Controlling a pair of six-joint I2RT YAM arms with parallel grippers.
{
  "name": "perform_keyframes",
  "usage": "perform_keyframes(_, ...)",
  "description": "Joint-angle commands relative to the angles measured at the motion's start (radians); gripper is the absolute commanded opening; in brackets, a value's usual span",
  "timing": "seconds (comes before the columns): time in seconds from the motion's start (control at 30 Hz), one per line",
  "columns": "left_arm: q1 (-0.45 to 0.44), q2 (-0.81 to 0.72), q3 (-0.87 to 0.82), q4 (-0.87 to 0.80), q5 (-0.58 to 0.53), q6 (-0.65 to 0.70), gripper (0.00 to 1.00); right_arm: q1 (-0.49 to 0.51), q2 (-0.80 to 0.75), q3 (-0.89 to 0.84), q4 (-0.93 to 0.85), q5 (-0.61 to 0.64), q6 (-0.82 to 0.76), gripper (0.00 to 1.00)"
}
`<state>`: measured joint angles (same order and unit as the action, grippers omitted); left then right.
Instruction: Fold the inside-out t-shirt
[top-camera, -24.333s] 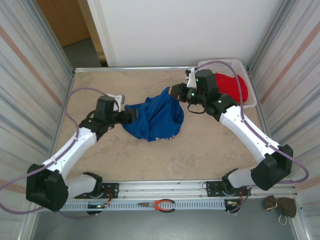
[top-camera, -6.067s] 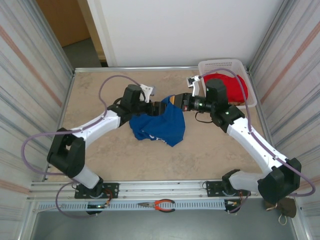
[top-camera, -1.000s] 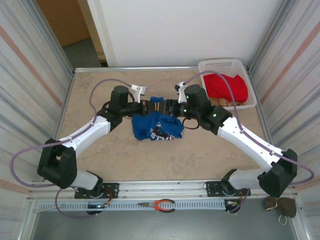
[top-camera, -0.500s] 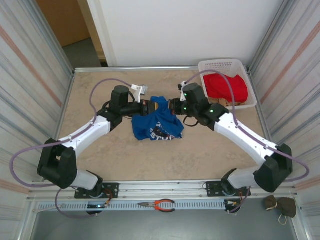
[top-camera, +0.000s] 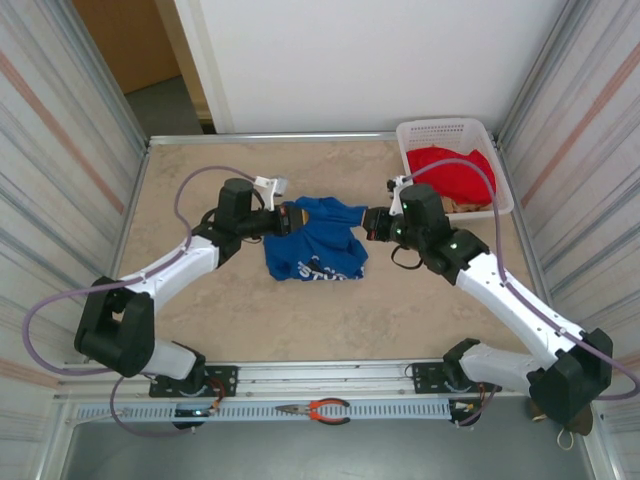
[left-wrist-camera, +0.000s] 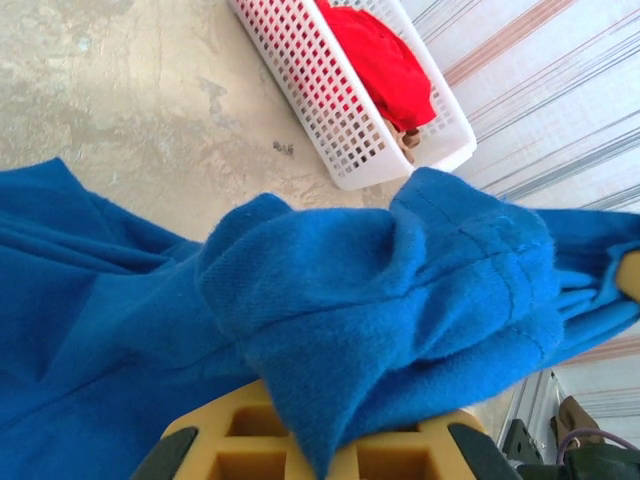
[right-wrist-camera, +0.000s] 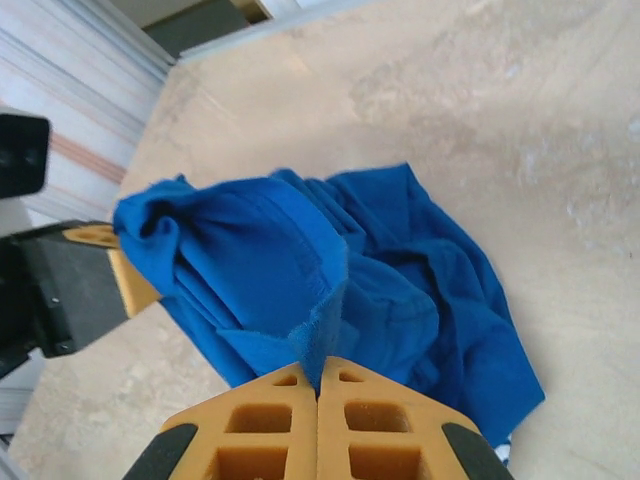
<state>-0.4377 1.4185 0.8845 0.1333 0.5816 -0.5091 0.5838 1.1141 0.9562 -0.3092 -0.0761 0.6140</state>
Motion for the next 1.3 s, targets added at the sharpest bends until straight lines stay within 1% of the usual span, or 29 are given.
perform_keyframes(0.0, 0.023, -0.042, -0.034, -0.012, -0.027, 0.020, 0.11, 0.015, -0.004, -0.043, 0.048, 0.010, 0.017, 0.00)
perform_keyframes(0.03, 0.025, -0.046, -0.043, -0.020, -0.032, 0.021, 0.30, 0.021, -0.002, -0.057, 0.062, 0.002, 0.009, 0.00)
perform_keyframes(0.07, 0.025, -0.054, -0.051, -0.031, -0.043, 0.024, 0.42, 0.030, 0.001, -0.065, 0.069, -0.001, 0.002, 0.00)
perform_keyframes(0.1, 0.025, -0.069, -0.060, -0.045, -0.064, 0.030, 0.51, 0.038, 0.007, -0.072, 0.074, -0.007, -0.010, 0.00)
perform_keyframes(0.13, 0.025, -0.087, -0.070, -0.056, -0.085, 0.032, 0.56, 0.044, 0.012, -0.074, 0.078, -0.015, -0.021, 0.00)
perform_keyframes(0.2, 0.025, -0.121, -0.082, -0.074, -0.113, 0.033, 0.63, 0.056, 0.024, -0.073, 0.073, -0.019, -0.030, 0.00)
perform_keyframes(0.33, 0.013, -0.160, -0.068, -0.098, -0.129, 0.041, 0.66, 0.075, 0.037, -0.070, 0.068, -0.015, -0.040, 0.00)
perform_keyframes(0.37, 0.003, -0.161, -0.049, -0.116, -0.136, 0.054, 0.66, 0.079, 0.036, -0.071, 0.069, -0.014, -0.040, 0.00)
perform_keyframes(0.43, -0.043, -0.145, 0.013, -0.173, -0.164, 0.102, 0.66, 0.091, 0.030, -0.071, 0.063, -0.005, -0.040, 0.00)
perform_keyframes(0.6, -0.155, -0.048, 0.168, -0.273, -0.249, 0.221, 0.67, 0.100, -0.007, -0.056, 0.046, 0.014, -0.041, 0.00)
perform_keyframes(0.77, -0.218, 0.066, 0.304, -0.329, -0.342, 0.323, 0.68, 0.100, -0.041, -0.012, 0.022, 0.032, -0.056, 0.00)
perform_keyframes(0.8, -0.219, 0.094, 0.329, -0.339, -0.343, 0.333, 0.69, 0.098, -0.049, -0.001, 0.017, 0.033, -0.059, 0.00)
perform_keyframes(0.9, -0.219, 0.167, 0.390, -0.366, -0.297, 0.358, 0.71, 0.097, -0.056, 0.034, 0.000, 0.032, -0.072, 0.00)
perform_keyframes(0.93, -0.220, 0.183, 0.396, -0.355, -0.277, 0.359, 0.72, 0.095, -0.056, 0.044, -0.006, 0.030, -0.078, 0.00)
perform_keyframes(1.0, -0.220, 0.220, 0.415, -0.347, -0.211, 0.362, 0.77, 0.093, -0.057, 0.058, -0.014, 0.032, -0.087, 0.00)
perform_keyframes(1.03, -0.221, 0.237, 0.427, -0.351, -0.179, 0.364, 0.78, 0.091, -0.058, 0.063, -0.016, 0.032, -0.089, 0.00)
perform_keyframes(1.07, -0.221, 0.254, 0.434, -0.354, -0.149, 0.365, 0.76, 0.087, -0.059, 0.067, -0.017, 0.031, -0.092, 0.00)
perform_keyframes(1.1, -0.220, 0.268, 0.436, -0.349, -0.115, 0.362, 0.72, 0.083, -0.060, 0.069, -0.019, 0.030, -0.095, 0.00)
perform_keyframes(1.13, -0.214, 0.278, 0.434, -0.337, -0.073, 0.355, 0.63, 0.077, -0.062, 0.072, -0.020, 0.027, -0.097, 0.00)
perform_keyframes(1.17, -0.205, 0.286, 0.429, -0.313, -0.024, 0.332, 0.42, 0.068, -0.061, 0.077, -0.024, 0.021, -0.100, 0.00)
perform_keyframes(1.2, -0.195, 0.286, 0.422, -0.290, 0.007, 0.305, 0.19, 0.057, -0.062, 0.081, -0.029, 0.013, -0.102, 0.00)
perform_keyframes(1.23, -0.187, 0.274, 0.409, -0.264, 0.015, 0.282, 0.00, 0.048, -0.064, 0.085, -0.036, 0.007, -0.106, 0.00)
perform_keyframes(1.27, -0.174, 0.251, 0.383, -0.220, 0.009, 0.254, 0.00, 0.037, -0.068, 0.091, -0.044, 0.002, -0.110, 0.00)
